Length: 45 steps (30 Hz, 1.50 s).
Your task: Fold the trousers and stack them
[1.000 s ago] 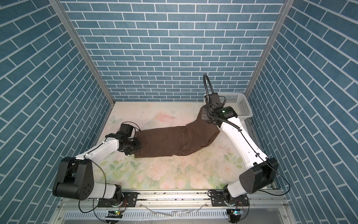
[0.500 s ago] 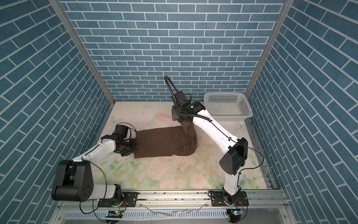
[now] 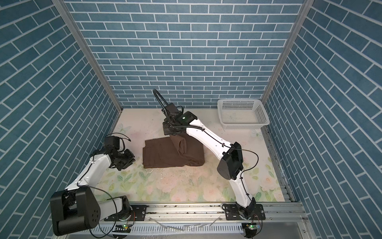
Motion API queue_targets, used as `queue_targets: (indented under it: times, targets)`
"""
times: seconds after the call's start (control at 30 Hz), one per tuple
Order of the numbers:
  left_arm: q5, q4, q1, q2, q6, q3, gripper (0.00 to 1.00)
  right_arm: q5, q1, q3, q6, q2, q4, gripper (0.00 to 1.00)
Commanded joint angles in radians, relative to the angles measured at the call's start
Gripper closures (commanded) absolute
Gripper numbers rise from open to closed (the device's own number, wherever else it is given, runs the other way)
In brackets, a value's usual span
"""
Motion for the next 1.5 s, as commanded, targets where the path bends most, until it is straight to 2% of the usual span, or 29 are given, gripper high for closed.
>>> queue_targets:
  times: [0.0, 0.1, 0.37, 0.7, 0.73, 0.8, 0.87, 0.93, 1.0, 1.1, 1.2, 1.37, 1.47]
  targets:
    - [0.029, 0.0, 0.007, 0.026, 0.016, -0.038, 0.78, -0.065, 0.02, 0.063, 0.047, 0.03, 0.057, 1.0]
    - [0.041, 0.044, 0.006, 0.055, 0.005, -0.082, 0.8, -0.069, 0.036, 0.062, 0.061, 0.056, 0.079, 1.0]
    - [0.066, 0.145, 0.003, 0.131, -0.017, -0.121, 0.87, -0.165, 0.077, 0.093, 0.109, 0.158, 0.161, 1.0]
    - [0.071, 0.204, -0.02, 0.209, -0.025, -0.125, 0.88, -0.251, 0.113, 0.187, 0.131, 0.281, 0.238, 1.0]
    - [0.07, 0.203, -0.02, 0.21, -0.023, -0.124, 0.88, -0.267, 0.113, 0.187, 0.136, 0.288, 0.255, 0.98]
    - [0.069, 0.2, -0.02, 0.21, -0.021, -0.124, 0.88, -0.307, 0.113, 0.191, 0.148, 0.304, 0.293, 0.77]
    - [0.068, 0.193, -0.02, 0.207, -0.02, -0.122, 0.87, -0.335, 0.113, 0.195, 0.154, 0.317, 0.312, 0.62]
    - [0.066, 0.181, -0.02, 0.196, -0.018, -0.122, 0.84, -0.365, 0.111, 0.196, 0.158, 0.322, 0.328, 0.55]
    - [0.057, 0.16, -0.02, 0.183, -0.013, -0.115, 0.82, -0.386, 0.109, 0.179, 0.158, 0.313, 0.35, 0.54]
    - [0.045, 0.12, -0.021, 0.157, -0.008, -0.096, 0.82, -0.408, 0.096, 0.106, 0.151, 0.268, 0.401, 0.58]
    - [0.037, 0.074, -0.02, 0.113, -0.009, -0.071, 0.8, -0.399, 0.052, -0.042, 0.146, 0.175, 0.455, 0.68]
    - [0.053, 0.038, -0.028, -0.02, -0.039, -0.01, 0.68, -0.351, -0.067, -0.404, 0.133, -0.067, 0.535, 0.98]
    - [0.081, 0.081, -0.063, -0.036, -0.065, 0.031, 0.67, -0.298, -0.13, -0.59, 0.076, -0.19, 0.509, 1.0]
